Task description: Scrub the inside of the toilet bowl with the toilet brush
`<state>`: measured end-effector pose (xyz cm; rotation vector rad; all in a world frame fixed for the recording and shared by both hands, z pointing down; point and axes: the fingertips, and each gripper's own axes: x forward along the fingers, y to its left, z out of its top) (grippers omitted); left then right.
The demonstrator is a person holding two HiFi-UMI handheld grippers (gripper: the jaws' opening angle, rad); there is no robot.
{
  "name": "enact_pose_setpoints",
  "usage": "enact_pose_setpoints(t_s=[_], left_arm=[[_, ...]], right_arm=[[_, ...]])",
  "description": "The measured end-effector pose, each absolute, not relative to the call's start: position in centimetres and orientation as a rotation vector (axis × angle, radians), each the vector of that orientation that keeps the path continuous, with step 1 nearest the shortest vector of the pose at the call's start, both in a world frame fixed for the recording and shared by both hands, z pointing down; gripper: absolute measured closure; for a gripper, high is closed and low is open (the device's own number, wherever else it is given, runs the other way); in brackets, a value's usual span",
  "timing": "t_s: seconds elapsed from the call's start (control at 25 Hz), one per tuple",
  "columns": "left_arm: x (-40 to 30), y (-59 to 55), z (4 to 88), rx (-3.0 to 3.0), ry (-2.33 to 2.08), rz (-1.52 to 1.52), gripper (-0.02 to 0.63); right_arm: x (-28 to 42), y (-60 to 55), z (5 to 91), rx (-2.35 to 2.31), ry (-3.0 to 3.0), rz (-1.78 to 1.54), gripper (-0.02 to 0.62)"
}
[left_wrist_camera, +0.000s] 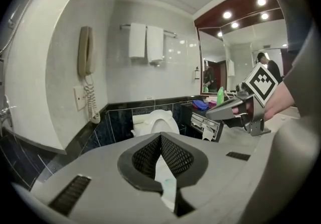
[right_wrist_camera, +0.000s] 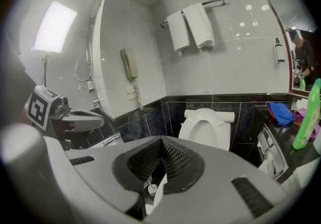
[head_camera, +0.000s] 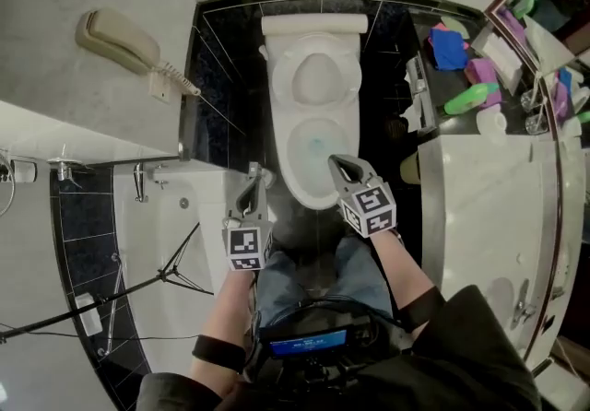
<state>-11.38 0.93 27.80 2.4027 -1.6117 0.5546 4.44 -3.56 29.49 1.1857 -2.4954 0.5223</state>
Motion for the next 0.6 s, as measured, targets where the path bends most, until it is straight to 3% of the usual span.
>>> enact_pose_setpoints(t_s=[0.6], left_arm=[[-4.8, 2.0, 23.7, 2.488, -1.458, 0.554, 0.6]], right_arm=[[16.7, 1.6, 26.7, 1.429, -2.36, 0.593, 0.589]])
